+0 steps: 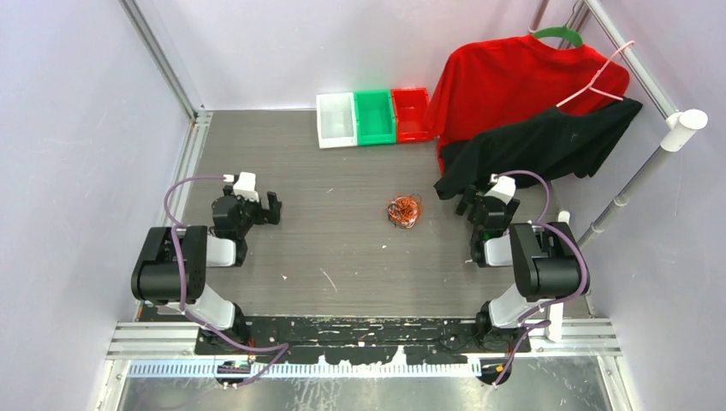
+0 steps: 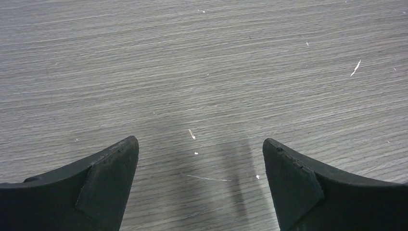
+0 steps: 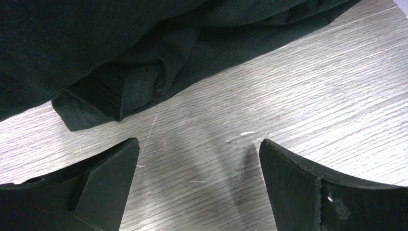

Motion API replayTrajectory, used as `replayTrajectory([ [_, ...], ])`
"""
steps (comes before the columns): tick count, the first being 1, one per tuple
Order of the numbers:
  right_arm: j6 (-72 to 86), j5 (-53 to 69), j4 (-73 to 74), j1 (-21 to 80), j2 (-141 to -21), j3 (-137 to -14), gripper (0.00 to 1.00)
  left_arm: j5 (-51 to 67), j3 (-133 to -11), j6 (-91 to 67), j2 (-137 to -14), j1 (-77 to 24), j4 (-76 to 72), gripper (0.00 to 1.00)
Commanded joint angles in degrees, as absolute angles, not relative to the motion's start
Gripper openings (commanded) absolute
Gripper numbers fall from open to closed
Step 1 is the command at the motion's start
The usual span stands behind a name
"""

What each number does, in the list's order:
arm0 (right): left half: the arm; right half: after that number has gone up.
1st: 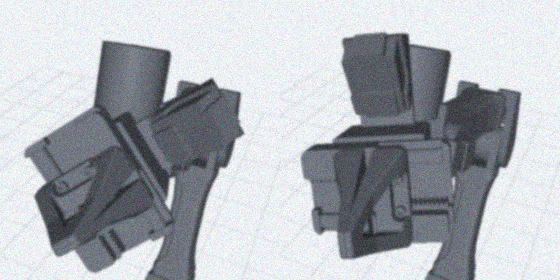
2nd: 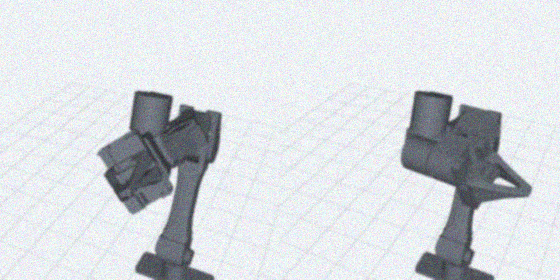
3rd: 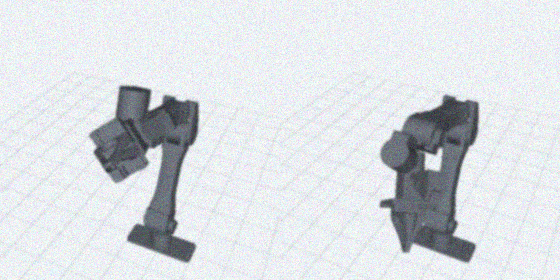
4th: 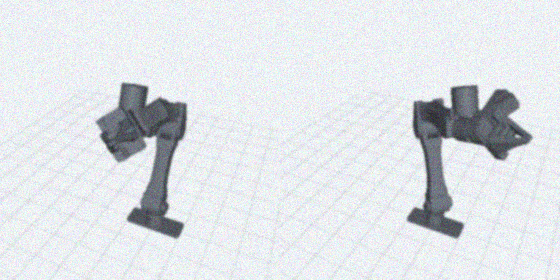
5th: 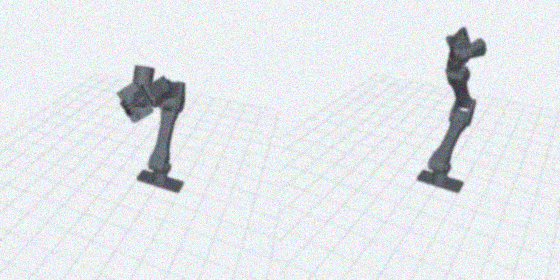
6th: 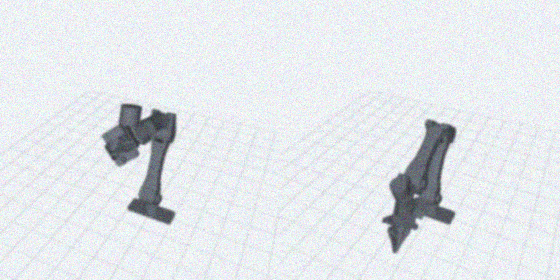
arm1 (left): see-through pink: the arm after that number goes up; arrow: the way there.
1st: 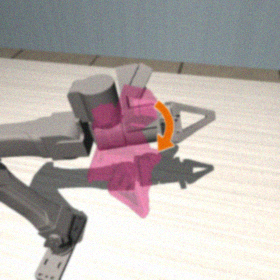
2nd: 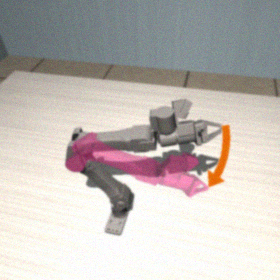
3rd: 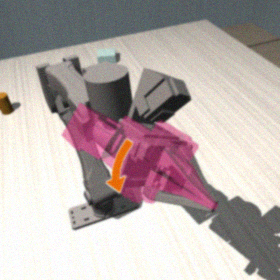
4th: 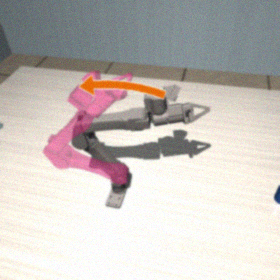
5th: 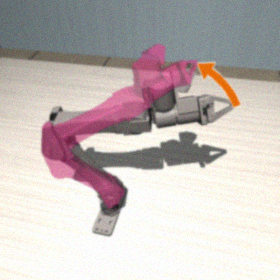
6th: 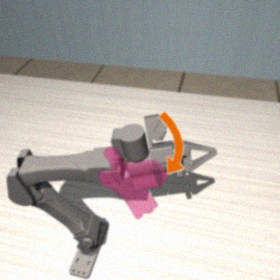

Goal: Untangle the cables
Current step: Move the cable to the center of the board.

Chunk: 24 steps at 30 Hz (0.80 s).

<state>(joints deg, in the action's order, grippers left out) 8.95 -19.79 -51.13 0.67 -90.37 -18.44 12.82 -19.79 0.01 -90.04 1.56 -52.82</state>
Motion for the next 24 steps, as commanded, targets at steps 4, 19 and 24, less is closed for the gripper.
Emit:
replayTrajectory([
  [4,9.2,-19.7,-53.4,0.6,-88.4,-19.8,1.00,12.0,-20.4,-0.3,-89.0,1.6,-54.6,0.99],
  [19,22.7,-17.3,-7.5,1.6,-62.1,-35.2,1.00,16.5,-37.1,0.1,-77.8,2.4,-16.6,1.00],
  [24,45.1,-9.5,-9.1,1.2,-55.1,-32.7,1.00,19.3,-52.2,-1.8,-79.6,2.4,2.0,1.00],
])
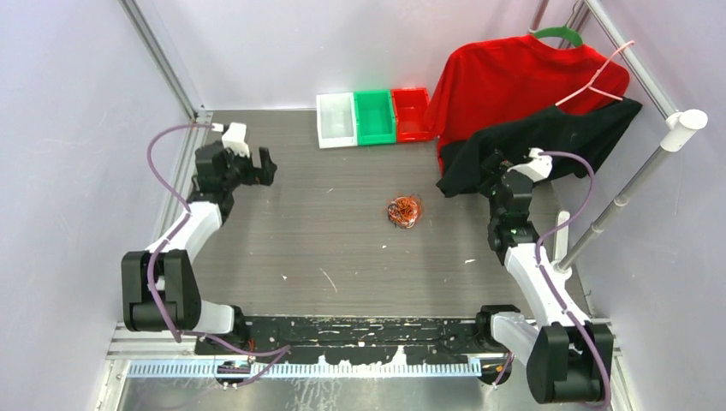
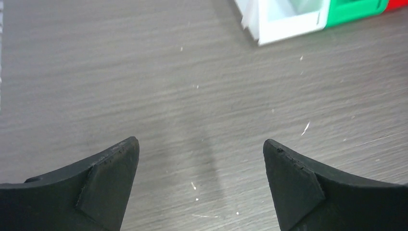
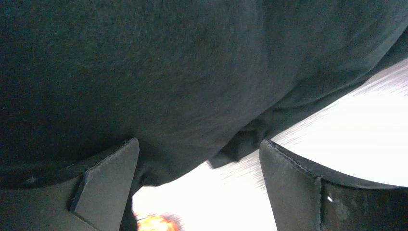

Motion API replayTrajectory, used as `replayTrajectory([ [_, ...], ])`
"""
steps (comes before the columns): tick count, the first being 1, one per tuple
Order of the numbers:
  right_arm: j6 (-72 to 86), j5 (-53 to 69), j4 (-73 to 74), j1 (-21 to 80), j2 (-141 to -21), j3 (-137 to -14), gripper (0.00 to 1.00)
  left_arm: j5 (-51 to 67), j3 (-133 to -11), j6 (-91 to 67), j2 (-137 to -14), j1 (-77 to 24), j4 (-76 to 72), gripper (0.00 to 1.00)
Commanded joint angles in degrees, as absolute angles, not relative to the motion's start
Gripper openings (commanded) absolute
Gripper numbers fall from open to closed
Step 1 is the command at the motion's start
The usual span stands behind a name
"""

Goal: Untangle the cables
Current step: Move the cable to the center of the board.

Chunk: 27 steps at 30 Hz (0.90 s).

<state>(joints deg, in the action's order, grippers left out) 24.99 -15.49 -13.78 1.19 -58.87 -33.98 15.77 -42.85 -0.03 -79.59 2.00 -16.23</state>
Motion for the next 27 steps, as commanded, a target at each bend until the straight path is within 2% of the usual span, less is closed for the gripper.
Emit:
replayTrajectory([
  [1,47.7,-9.1,-8.9,1.2,-54.0,-32.6,1.00,19.7,-54.4,-2.5,-80.5,2.4,4.6,0.99],
  [4,46.9,0.1,-13.7,4.3,-55.8,-32.4,1.00,21.0,-59.9,-3.9,-83.9,2.4,9.4,1.00],
  [6,42.3,-6.9,-6.0,13.6,-58.1,-35.8,1.00,21.9,-63.4,-4.5,-86.3,2.3,11.8,0.99],
  [9,39.0,-17.3,-5.1,27.0,-59.9,-34.5,1.00,22.8,-69.3,-5.6,-90.7,2.0,16.3,1.00],
  [14,39.5,-26.1,-6.4,38.6,-66.9,-34.7,1.00,22.9,-76.7,-5.7,-96.8,0.5,21.3,1.00],
  [21,35.9,-33.0,-2.0,41.1,-80.2,-44.1,1.00,23.0,-79.9,-6.2,-99.9,-1.2,22.6,0.99],
  [27,30.1,-36.7,6.0,41.0,-86.7,-53.0,0.93,24.3,-80.0,-5.7,-100.1,-1.6,23.2,1.00],
])
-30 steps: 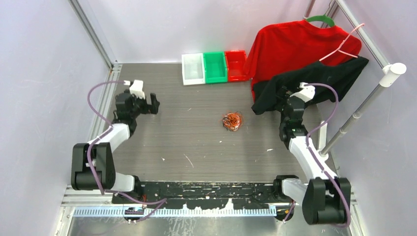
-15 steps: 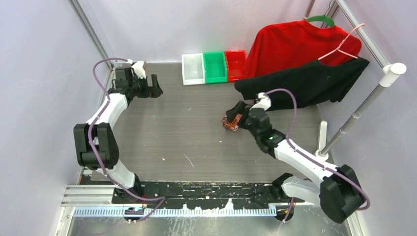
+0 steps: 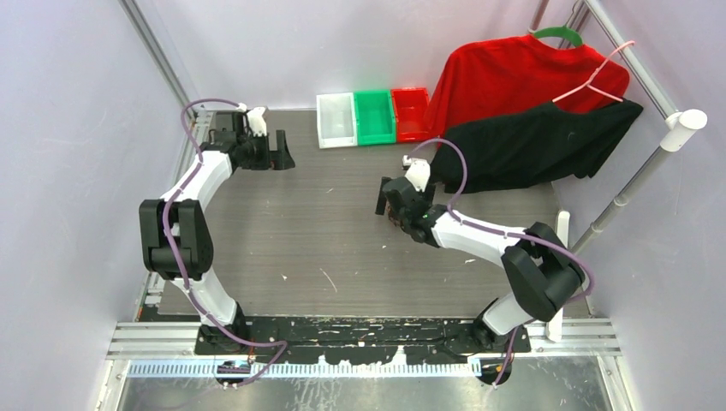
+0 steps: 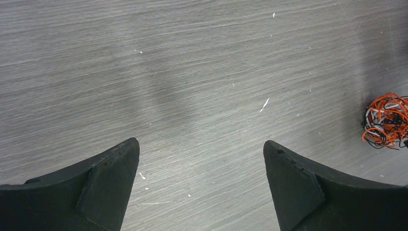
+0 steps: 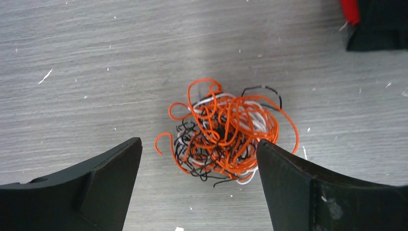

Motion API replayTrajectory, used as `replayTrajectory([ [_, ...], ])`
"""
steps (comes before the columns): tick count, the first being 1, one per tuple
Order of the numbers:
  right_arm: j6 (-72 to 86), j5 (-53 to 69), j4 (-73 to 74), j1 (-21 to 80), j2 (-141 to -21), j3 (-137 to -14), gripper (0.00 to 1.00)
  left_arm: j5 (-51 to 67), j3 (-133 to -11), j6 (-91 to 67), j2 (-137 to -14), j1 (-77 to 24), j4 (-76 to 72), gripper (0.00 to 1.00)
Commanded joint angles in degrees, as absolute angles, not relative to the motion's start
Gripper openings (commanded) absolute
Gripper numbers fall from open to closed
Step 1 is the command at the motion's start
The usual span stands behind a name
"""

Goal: Untangle the cables
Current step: Move the cable to the center of the board.

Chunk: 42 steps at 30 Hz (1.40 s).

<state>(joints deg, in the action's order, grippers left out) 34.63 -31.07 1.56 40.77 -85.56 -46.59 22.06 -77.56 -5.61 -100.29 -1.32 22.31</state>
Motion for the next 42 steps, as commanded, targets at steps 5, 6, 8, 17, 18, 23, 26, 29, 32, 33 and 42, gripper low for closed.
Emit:
replayTrajectory([
  [5,26.7,-36.4,9.6,40.6,-86.0,-56.0,0.92,24.5,-83.7,-5.5,-102.4,-3.0,23.2,0.99],
  [6,26.5,-36.5,10.6,40.1,-87.1,-56.8,0.92,23.9,-85.3,-5.9,-103.4,-3.5,23.3,0.98],
  [8,26.8,-34.6,11.6,38.7,-89.7,-57.8,0.90,23.1,-88.8,-6.7,-106.1,-4.3,23.8,0.97],
  [17,30.1,-28.5,13.7,40.4,-98.0,-57.3,0.60,19.1,-106.8,-11.0,-120.8,-6.7,24.5,0.93],
  [18,31.1,-27.9,13.4,41.5,-97.9,-56.9,0.57,19.2,-109.7,-11.8,-123.1,-6.8,24.9,0.92],
  [23,35.7,-23.3,10.4,46.6,-95.0,-54.6,0.51,19.7,-117.4,-14.3,-130.0,-7.8,24.8,0.88],
  [26,39.2,-20.2,8.8,49.9,-93.1,-53.4,0.46,20.1,-120.5,-15.4,-133.1,-8.6,23.4,0.81],
  [29,42.1,-20.1,9.2,53.5,-92.4,-53.0,0.45,18.9,-122.7,-16.7,-135.7,-9.3,21.5,0.75],
  [32,43.9,-21.6,9.7,56.3,-91.1,-51.8,0.45,19.2,-125.1,-17.4,-137.9,-9.8,20.6,0.70],
  [33,44.4,-21.9,9.5,56.7,-90.5,-51.2,0.45,19.3,-125.7,-17.5,-138.5,-9.9,20.4,0.69],
  [42,44.7,-19.1,9.8,57.2,-84.7,-49.3,0.54,16.1,-129.8,-16.4,-142.8,-11.3,17.7,0.56],
])
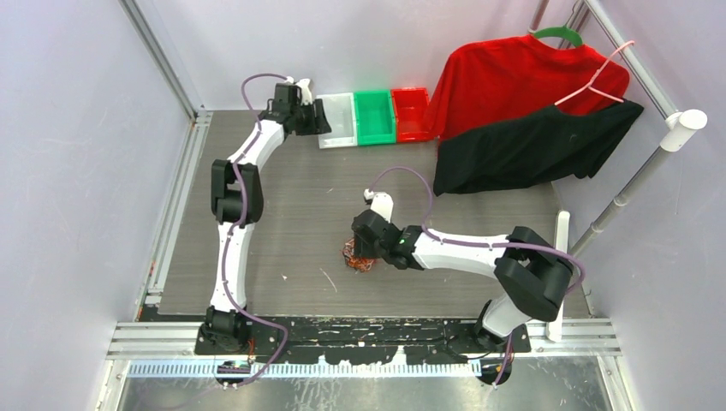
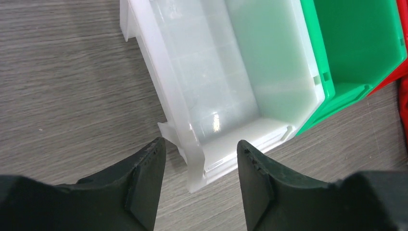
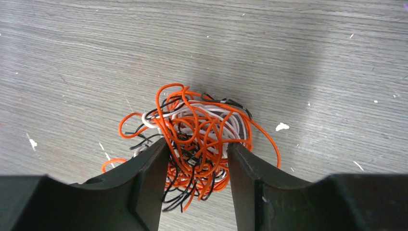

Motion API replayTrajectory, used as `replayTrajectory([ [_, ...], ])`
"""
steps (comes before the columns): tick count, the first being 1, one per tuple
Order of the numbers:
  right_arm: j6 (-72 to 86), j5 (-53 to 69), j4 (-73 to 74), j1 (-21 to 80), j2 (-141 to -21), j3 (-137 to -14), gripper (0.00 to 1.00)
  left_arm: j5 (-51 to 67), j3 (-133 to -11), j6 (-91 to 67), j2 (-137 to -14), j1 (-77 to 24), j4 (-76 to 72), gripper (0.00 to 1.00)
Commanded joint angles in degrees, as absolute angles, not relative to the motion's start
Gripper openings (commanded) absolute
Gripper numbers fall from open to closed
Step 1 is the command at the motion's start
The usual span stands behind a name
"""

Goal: Untangle the cables
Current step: Move the cable to the center of the board, then move the bin to the center of the board.

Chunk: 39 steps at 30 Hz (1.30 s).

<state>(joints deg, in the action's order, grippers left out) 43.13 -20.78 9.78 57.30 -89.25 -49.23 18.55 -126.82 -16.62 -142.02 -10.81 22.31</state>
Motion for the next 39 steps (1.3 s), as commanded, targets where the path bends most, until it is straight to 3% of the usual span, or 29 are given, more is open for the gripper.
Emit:
replayTrajectory([
  [1,44.6,-18.8,10.2,57.3,-83.8,-49.4,0.56,15.0,-130.2,-15.6,-143.3,-11.5,17.4,0.54],
  [7,44.6,-19.9,13.0,57.2,-76.0,-48.9,0.65,10.6,-131.4,-11.6,-144.9,-11.9,17.5,0.25],
  [14,42.3,-22.3,17.7,54.7,-69.5,-49.7,0.68,7.3,-120.9,-9.0,-138.6,-11.8,15.4,0.15],
  [28,41.9,-24.4,22.7,48.3,-67.0,-49.9,0.71,1.1,-76.0,-9.0,-107.9,-11.7,11.1,0.13],
  [39,45.6,-25.0,22.4,51.2,-66.8,-43.8,0.71,-0.3,-56.3,-16.7,-91.2,-12.0,12.8,0.12],
])
